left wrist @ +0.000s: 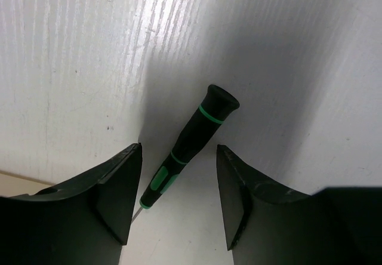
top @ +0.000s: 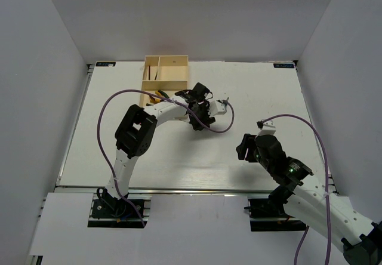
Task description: Sort the tools into containers
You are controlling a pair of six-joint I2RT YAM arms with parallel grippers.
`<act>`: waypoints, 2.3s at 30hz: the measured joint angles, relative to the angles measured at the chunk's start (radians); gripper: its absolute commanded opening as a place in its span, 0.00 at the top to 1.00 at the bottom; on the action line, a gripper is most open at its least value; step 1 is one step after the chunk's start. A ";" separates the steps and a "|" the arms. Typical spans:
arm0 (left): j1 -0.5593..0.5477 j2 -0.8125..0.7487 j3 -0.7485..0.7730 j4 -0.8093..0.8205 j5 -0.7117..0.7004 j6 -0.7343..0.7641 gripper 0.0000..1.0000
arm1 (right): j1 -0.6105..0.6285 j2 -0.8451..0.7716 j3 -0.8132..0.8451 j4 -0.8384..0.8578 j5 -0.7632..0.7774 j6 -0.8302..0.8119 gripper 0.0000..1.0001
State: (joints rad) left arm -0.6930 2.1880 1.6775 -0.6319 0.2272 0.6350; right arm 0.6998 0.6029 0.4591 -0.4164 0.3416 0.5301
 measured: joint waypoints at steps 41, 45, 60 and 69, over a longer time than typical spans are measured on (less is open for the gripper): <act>0.111 -0.285 0.034 0.175 -0.042 -0.499 1.00 | 0.000 -0.073 -0.032 0.000 0.022 0.005 0.36; 0.161 -0.284 0.068 0.224 -0.134 -0.573 1.00 | 0.000 -0.072 -0.032 0.000 0.022 0.005 0.36; 0.261 -0.281 0.030 0.712 -0.440 -0.614 1.00 | 0.000 -0.026 -0.031 0.002 0.018 0.005 0.36; 0.317 -0.129 0.063 0.922 -0.453 -0.582 1.00 | 0.000 0.011 -0.034 0.050 0.001 0.004 0.36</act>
State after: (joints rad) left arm -0.3756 2.0590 1.7409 0.2905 -0.2260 0.0528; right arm 0.6998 0.6136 0.4252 -0.3668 0.3424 0.5343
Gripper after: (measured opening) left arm 0.244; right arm 0.643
